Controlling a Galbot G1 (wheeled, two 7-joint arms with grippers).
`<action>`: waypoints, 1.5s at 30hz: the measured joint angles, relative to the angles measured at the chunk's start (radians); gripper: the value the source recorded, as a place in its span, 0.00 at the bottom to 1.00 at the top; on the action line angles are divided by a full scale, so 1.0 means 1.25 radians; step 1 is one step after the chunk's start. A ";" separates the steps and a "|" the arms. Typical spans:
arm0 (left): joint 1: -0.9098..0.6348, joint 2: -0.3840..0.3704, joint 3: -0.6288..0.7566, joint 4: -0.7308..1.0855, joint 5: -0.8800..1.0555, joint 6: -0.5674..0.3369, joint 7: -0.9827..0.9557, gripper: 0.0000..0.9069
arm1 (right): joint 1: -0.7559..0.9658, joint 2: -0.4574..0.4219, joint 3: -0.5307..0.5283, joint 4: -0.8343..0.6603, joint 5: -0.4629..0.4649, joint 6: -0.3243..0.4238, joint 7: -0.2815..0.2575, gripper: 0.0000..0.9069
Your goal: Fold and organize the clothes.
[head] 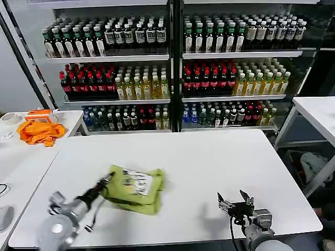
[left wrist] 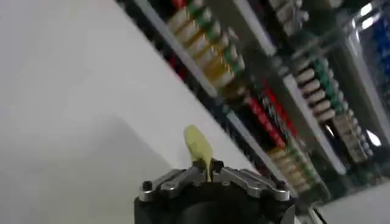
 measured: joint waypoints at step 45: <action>-0.227 -0.179 0.635 0.099 0.796 -0.015 -0.133 0.09 | 0.006 0.012 0.003 -0.008 -0.025 0.021 -0.016 1.00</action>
